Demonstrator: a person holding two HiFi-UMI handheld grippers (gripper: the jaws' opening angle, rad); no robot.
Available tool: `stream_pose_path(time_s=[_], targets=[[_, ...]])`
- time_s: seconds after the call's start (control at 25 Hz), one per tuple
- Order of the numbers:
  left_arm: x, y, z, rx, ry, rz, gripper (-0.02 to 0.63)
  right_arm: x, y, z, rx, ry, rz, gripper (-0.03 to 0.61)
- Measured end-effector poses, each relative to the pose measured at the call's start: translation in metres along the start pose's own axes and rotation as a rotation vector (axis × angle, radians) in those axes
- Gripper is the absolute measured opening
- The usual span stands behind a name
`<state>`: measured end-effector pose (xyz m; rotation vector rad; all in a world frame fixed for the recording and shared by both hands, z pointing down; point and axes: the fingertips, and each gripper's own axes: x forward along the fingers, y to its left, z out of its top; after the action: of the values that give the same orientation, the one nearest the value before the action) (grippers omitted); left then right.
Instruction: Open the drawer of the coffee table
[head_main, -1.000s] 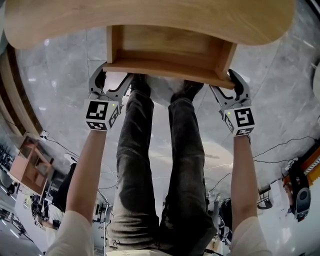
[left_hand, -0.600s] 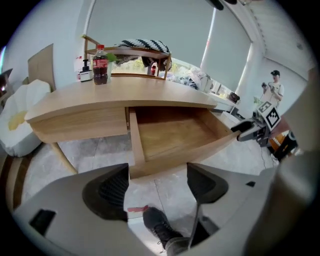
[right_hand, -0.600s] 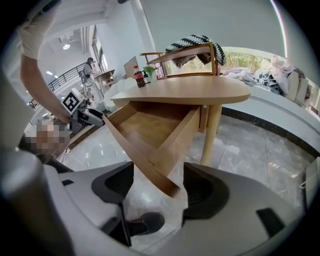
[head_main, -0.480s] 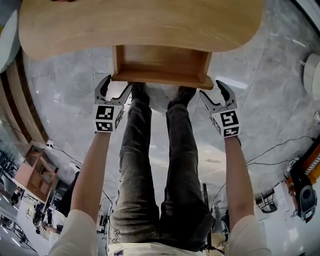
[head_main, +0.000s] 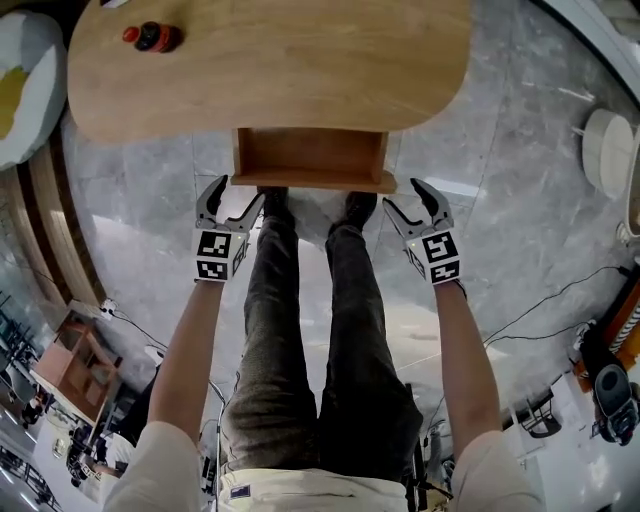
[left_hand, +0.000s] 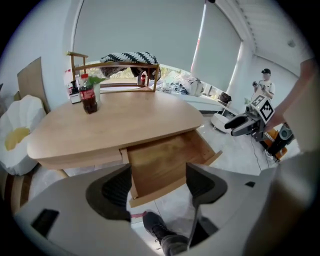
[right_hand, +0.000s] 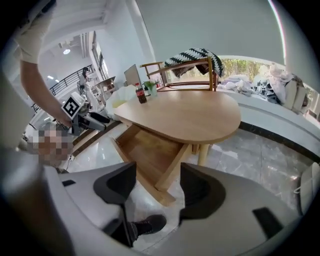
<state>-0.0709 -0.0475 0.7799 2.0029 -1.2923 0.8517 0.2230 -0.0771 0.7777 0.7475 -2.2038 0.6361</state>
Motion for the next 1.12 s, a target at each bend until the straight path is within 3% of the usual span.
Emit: stream_pose_path(time_s=[0.28, 0.68, 0.96, 1.12], targets=[[-0.068, -0.047, 0.064, 0.017, -0.051, -0.059, 0.297, -0.074, 0.017, 0.061, -0.045, -0.030, 0.019, 0.265], [-0.200, -0.093, 0.165, -0.006, -0.181, 0.026, 0.243, -0.199, 0.042, 0.158, -0.010, -0.163, 0.015, 0.178], [-0.258, -0.125, 0.224, 0.007, -0.257, -0.006, 0.200, -0.266, 0.045, 0.199, -0.088, -0.212, 0.011, 0.153], [-0.288, -0.132, 0.243, 0.029, -0.301, -0.006, 0.171, -0.300, 0.057, 0.217, -0.073, -0.257, -0.011, 0.121]])
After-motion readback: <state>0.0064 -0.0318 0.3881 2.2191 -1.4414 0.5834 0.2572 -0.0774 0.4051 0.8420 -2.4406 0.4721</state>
